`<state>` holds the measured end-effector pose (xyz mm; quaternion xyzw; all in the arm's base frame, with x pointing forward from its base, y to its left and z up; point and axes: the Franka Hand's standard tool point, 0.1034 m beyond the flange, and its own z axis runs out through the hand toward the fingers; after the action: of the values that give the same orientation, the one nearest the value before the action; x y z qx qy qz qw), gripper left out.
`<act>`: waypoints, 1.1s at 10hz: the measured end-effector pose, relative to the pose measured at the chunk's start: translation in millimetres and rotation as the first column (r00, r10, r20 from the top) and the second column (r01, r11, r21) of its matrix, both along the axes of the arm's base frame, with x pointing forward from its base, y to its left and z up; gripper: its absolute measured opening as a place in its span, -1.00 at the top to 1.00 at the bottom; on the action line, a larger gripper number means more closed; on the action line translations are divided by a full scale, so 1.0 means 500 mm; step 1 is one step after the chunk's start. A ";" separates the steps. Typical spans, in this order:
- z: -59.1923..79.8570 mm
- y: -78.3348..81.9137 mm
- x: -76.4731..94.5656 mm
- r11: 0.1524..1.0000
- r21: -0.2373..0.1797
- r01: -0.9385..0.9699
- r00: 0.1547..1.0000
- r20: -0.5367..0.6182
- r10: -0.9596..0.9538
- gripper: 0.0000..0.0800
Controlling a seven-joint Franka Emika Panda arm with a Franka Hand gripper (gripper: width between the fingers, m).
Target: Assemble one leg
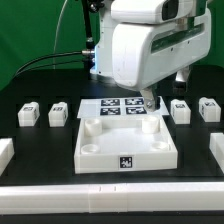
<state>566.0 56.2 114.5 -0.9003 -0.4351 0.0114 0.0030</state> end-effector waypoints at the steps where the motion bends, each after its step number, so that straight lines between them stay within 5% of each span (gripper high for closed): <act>1: -0.001 0.000 0.000 1.000 0.000 0.000 1.000 -0.001 0.000 -0.63; 11: -0.011 -0.007 -0.012 0.999 0.002 -0.035 0.999 0.006 0.035 -0.63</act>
Offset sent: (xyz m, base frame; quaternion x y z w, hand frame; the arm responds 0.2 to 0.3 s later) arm 0.0000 0.0000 0.0000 0.0000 0.0000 0.0000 1.0000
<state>559.9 52.9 108.9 -0.8925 -0.4511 0.0082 0.0022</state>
